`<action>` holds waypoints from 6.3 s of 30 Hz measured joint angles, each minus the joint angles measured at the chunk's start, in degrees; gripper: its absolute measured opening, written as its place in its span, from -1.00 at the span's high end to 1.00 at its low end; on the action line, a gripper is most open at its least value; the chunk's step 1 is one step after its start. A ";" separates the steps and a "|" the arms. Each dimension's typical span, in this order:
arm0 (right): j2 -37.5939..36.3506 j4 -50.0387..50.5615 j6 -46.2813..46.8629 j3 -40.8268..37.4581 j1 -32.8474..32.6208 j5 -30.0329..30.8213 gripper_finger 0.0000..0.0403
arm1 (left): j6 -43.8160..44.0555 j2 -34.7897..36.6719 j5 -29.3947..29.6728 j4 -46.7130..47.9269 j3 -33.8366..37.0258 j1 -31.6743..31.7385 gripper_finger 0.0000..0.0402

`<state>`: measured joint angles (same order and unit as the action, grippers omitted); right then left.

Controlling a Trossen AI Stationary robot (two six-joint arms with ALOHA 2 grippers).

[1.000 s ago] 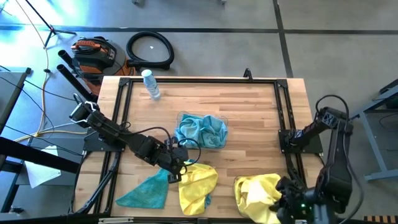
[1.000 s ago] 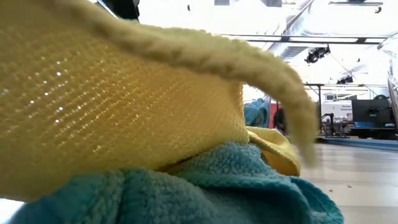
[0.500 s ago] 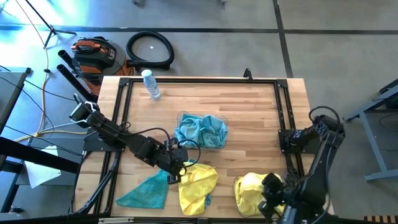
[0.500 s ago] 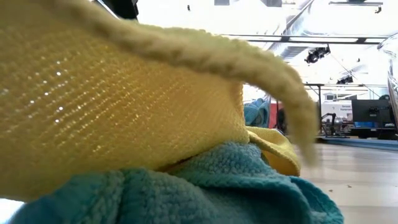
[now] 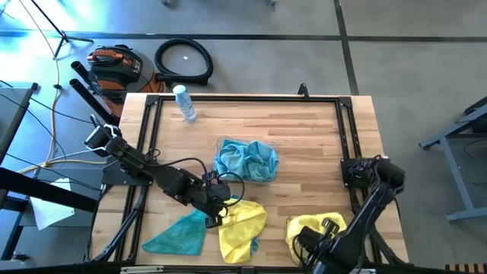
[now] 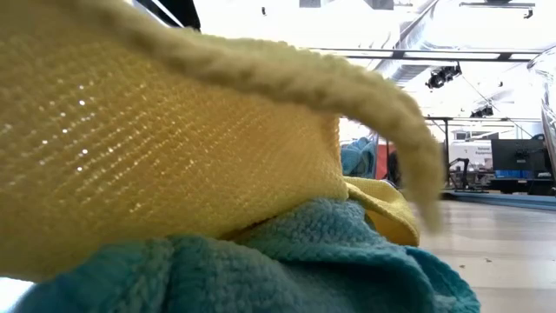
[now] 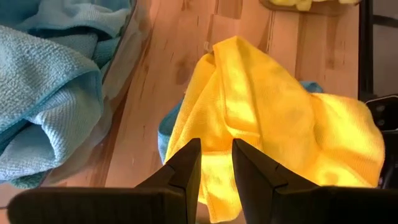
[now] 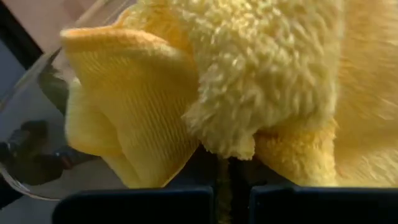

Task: Sort microfiber towel by color & place in baskets
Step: Put the yellow towel in the bottom transparent bin, then put the blue towel in the top transparent bin

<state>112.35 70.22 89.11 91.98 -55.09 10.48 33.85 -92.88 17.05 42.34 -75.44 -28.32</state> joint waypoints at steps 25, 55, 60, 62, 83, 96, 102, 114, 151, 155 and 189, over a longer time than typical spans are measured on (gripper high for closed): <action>1.28 -34.71 2.18 -19.43 1.81 -0.42 1.00 | 2.03 0.00 -1.68 -0.51 -0.02 -0.59 0.62; -20.86 -23.51 9.61 -19.82 1.81 2.99 0.30 | 1.97 0.00 -1.72 -0.39 -0.02 -1.41 0.62; -24.13 -19.20 12.37 -19.78 1.81 3.04 0.30 | 1.99 0.00 -1.69 -0.38 -0.02 -1.99 0.62; -24.76 -18.71 12.66 -19.78 1.81 3.24 0.30 | 2.10 0.00 -1.52 -0.39 -0.02 -2.19 0.62; -9.94 -18.29 4.89 -19.63 6.84 -4.63 0.97 | 3.45 0.00 -1.22 -0.43 -0.02 -2.16 0.62; -4.75 -21.12 6.42 -19.57 6.40 -1.38 0.96 | 3.60 0.00 -1.26 -0.51 -0.02 -2.16 0.62; -9.83 -21.23 9.00 -19.82 5.87 2.80 0.80 | 3.58 0.00 -1.39 -0.63 -0.02 -2.16 0.62; -20.75 -17.08 8.42 -19.82 3.62 4.61 0.40 | 4.62 0.00 -0.94 -0.65 0.00 -2.19 0.62; -35.57 3.83 -13.85 -23.67 2.36 29.86 0.48 | 58.75 -10.86 -12.47 11.15 0.04 -5.89 -0.10; -45.07 -5.47 -17.51 -33.28 2.36 30.43 0.60 | 68.09 -10.75 -11.78 11.56 0.02 -9.47 -0.09; -64.45 -34.91 -24.78 -54.42 3.10 31.10 0.77 | 90.09 -20.63 -16.52 9.87 0.10 -19.58 0.95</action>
<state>47.90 35.31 64.33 37.56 -51.99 41.58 123.94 -113.52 0.53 52.22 -75.34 -47.90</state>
